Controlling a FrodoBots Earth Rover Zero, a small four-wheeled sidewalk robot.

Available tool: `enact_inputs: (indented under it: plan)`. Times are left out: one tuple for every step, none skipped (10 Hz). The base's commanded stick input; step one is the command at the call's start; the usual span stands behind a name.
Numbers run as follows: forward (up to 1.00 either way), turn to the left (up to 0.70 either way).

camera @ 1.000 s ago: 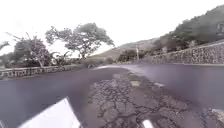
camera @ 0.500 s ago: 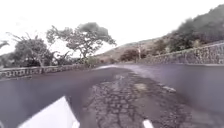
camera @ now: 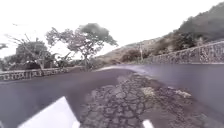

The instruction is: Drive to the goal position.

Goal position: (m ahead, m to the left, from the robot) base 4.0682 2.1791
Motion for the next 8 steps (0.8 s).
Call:
enact_inputs:
  plan:
    - [0.85, 0.00]
    - [0.85, 0.00]
    - [0.85, 0.00]
    - [0.85, 0.00]
    - [0.85, 0.00]
    - [0.85, 0.00]
    - [0.85, 0.00]
    - [0.85, 0.00]
